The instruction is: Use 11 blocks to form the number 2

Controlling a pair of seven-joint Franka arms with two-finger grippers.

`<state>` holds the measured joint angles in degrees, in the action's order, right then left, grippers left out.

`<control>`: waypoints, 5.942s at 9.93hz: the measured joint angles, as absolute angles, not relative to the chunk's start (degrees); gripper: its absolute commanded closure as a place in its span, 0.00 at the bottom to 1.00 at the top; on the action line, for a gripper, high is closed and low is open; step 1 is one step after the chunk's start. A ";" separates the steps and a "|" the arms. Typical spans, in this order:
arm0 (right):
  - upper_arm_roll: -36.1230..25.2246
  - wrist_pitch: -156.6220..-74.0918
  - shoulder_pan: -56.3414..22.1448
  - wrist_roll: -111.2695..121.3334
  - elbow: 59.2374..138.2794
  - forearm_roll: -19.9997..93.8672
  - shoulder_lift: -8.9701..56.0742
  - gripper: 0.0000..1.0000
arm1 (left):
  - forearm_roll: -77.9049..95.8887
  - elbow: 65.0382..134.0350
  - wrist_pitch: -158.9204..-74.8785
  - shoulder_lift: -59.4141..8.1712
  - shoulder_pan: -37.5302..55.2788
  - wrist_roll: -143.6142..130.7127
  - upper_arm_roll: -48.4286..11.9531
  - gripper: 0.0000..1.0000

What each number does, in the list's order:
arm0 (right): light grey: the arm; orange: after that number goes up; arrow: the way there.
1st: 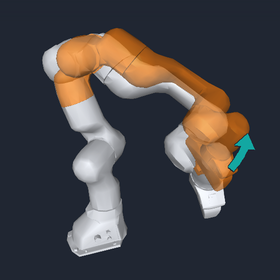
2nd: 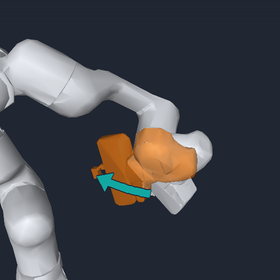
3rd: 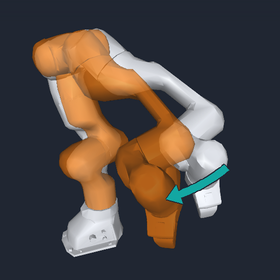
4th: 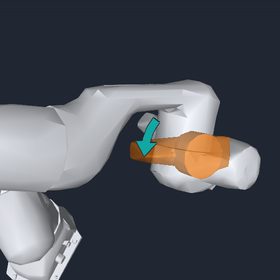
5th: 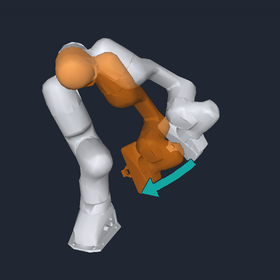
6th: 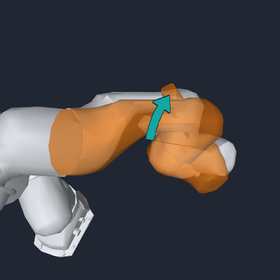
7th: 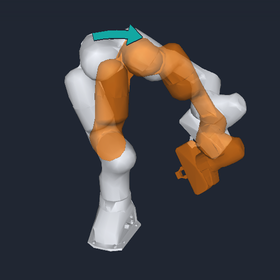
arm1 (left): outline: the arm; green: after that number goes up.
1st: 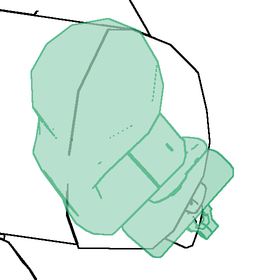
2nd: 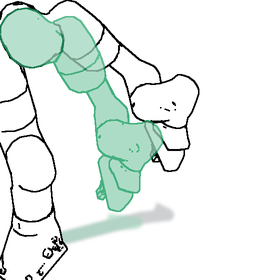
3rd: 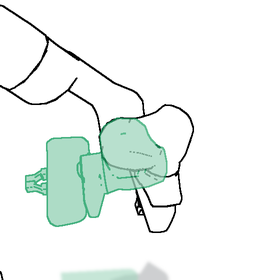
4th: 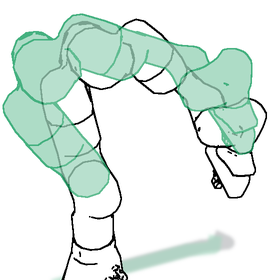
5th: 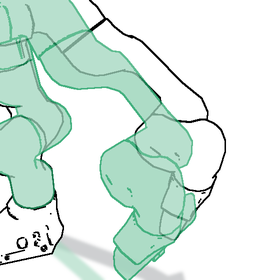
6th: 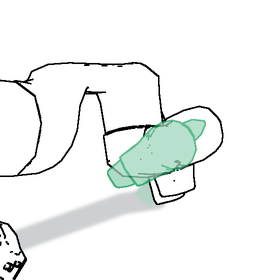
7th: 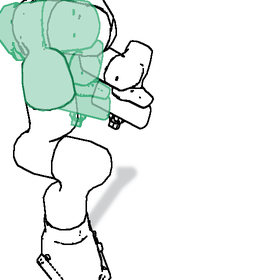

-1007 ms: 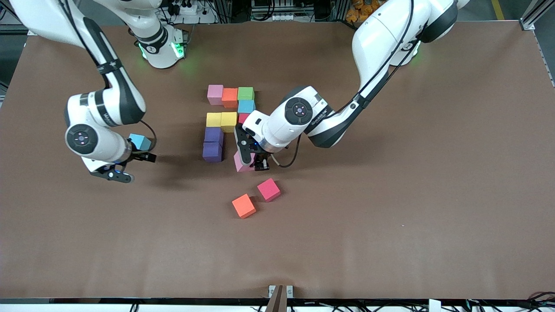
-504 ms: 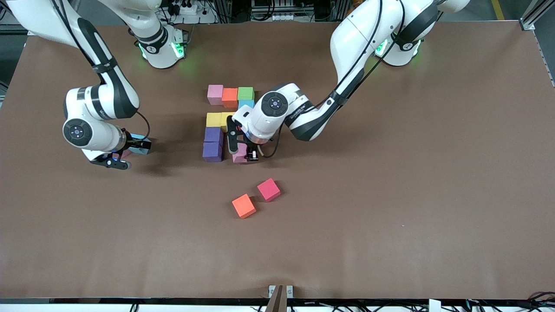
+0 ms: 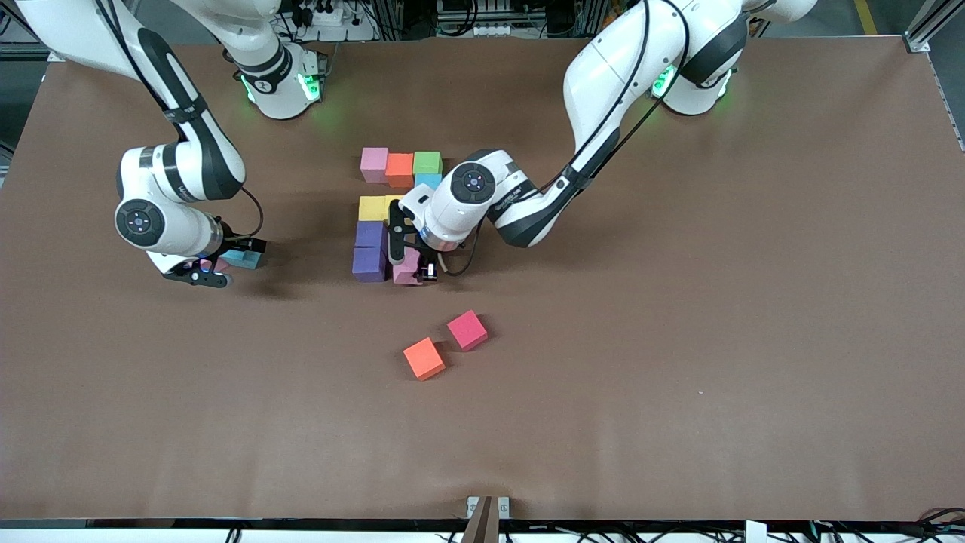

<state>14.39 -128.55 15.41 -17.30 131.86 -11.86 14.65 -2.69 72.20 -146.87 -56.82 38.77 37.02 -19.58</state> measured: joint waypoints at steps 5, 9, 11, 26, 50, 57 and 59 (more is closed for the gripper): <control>13.12 -129.85 16.89 -10.66 132.80 -7.89 14.62 0.00 | -2.69 69.73 -147.59 -58.68 39.21 37.02 -19.43 0.76; 11.77 -129.91 18.36 -5.12 132.97 -3.12 14.62 0.00 | -2.69 69.48 -146.19 -58.67 39.30 37.08 -20.06 0.76; 11.88 -129.96 18.29 -5.13 133.11 -1.88 14.62 0.00 | -2.69 69.46 -145.76 -58.67 39.30 37.33 -20.70 0.76; 11.78 -132.02 17.57 -5.15 132.31 0.11 14.74 1.00 | -2.69 69.39 -142.85 -58.79 39.13 40.51 -20.89 0.75; 11.71 -128.23 16.26 -6.03 128.95 0.11 14.74 1.00 | -2.69 69.39 -147.01 -60.07 39.05 40.13 -20.76 0.00; 11.90 -122.48 11.96 -15.63 124.71 0.15 14.65 1.00 | -2.69 68.04 -145.75 -58.92 38.09 39.44 -22.07 0.00; 12.93 -121.95 9.77 -22.18 123.34 0.30 14.58 1.00 | -2.69 67.65 -140.89 -56.79 36.38 39.20 -23.90 0.00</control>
